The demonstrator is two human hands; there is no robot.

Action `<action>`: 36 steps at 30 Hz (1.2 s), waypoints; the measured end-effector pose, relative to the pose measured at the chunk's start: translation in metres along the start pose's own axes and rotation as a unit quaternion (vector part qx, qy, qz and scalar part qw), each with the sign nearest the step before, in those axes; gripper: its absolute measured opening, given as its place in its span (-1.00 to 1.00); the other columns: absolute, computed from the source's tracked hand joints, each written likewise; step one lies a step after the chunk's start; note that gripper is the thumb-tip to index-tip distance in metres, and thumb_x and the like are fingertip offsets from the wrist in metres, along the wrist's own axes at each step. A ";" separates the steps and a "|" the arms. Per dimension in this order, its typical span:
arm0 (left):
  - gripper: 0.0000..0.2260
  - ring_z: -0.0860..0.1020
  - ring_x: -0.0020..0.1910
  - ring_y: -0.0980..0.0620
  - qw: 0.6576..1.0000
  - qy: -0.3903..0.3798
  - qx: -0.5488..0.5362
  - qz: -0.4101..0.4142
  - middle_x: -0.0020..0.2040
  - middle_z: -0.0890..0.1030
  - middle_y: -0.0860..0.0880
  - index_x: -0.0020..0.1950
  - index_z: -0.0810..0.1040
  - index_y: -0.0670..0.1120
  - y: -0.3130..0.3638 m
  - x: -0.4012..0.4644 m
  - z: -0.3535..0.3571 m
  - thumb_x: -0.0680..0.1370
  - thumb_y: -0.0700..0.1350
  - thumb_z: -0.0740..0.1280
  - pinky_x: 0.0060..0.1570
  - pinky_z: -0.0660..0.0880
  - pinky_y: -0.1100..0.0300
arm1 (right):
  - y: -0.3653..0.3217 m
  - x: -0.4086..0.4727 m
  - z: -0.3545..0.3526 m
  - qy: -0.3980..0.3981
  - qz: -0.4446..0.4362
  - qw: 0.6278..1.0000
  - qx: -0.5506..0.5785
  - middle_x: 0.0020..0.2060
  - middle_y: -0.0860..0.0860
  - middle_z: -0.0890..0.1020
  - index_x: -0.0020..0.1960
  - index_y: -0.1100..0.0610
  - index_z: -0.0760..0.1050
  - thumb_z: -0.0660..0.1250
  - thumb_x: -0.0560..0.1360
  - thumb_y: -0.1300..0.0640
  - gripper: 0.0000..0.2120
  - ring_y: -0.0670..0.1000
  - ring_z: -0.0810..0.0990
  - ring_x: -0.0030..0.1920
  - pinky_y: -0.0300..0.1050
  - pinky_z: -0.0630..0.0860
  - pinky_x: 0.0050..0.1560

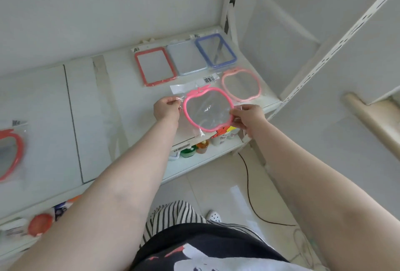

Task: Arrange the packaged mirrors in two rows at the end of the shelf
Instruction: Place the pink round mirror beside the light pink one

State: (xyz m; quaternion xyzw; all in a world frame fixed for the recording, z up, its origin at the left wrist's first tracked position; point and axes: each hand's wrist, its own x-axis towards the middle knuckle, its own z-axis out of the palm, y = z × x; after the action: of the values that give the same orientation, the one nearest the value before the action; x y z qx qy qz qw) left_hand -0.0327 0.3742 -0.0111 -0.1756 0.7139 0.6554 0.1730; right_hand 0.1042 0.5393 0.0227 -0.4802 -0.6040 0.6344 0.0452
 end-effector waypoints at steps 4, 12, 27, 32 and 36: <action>-0.85 0.52 -0.37 0.06 0.999 0.032 0.010 -0.002 -0.17 0.62 -0.09 0.02 0.64 -0.21 -0.004 0.006 0.001 0.48 -0.34 0.36 -0.34 0.51 0.35 | -0.002 0.021 0.007 -0.020 0.009 1.000 -0.011 -0.41 0.16 0.52 -0.30 0.22 0.51 0.38 0.41 0.41 -0.83 0.00 0.52 -0.53 -0.17 0.61 -0.48; -0.84 0.50 -0.43 0.08 0.997 0.054 0.062 -0.008 -0.32 0.60 0.00 0.01 0.66 -0.15 0.016 0.054 0.025 0.46 -0.30 0.37 -0.29 0.53 0.28 | -0.019 0.072 0.026 -0.019 0.009 0.997 -0.072 -0.43 0.15 0.53 -0.32 0.25 0.53 0.41 0.38 0.37 -0.87 0.06 0.47 -0.48 -0.05 0.63 -0.22; -0.81 0.63 -0.06 -0.07 0.985 0.064 0.157 0.018 0.02 0.69 -0.10 0.03 0.64 -0.13 0.016 0.081 0.056 0.47 -0.28 0.34 0.02 0.53 0.20 | -0.039 0.111 0.032 -0.035 -0.031 0.936 -0.348 -0.36 0.15 0.67 -0.17 0.24 0.51 0.39 0.42 0.22 -0.91 0.13 0.68 -0.35 0.01 0.66 -0.07; -0.72 0.59 0.12 -0.12 0.967 0.093 0.229 0.056 0.18 0.57 -0.13 0.20 0.51 -0.15 0.010 0.074 0.060 0.49 -0.24 0.34 0.08 0.46 0.17 | -0.039 0.117 0.016 -0.020 -0.114 0.832 -0.543 -0.23 0.06 0.66 -0.19 0.13 0.43 0.28 0.52 -0.10 -0.70 0.13 0.66 -0.22 -0.15 0.53 -0.29; -0.64 0.45 0.25 -0.16 0.871 0.097 0.412 0.249 0.29 0.43 -0.13 0.28 0.46 -0.09 0.007 0.047 0.077 0.49 -0.13 0.36 0.20 0.40 0.03 | -0.043 0.130 -0.008 0.042 -0.168 0.820 -0.545 -0.22 0.07 0.60 -0.10 0.15 0.49 0.20 0.55 -0.10 -0.69 0.14 0.57 -0.20 -0.19 0.31 -0.37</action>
State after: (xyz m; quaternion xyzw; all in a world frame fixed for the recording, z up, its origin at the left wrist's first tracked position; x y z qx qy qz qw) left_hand -0.0760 0.4501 -0.0334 0.0329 0.9523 0.3032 -0.0096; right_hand 0.0179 0.6390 -0.0133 -0.3436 -0.9201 0.1632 -0.0931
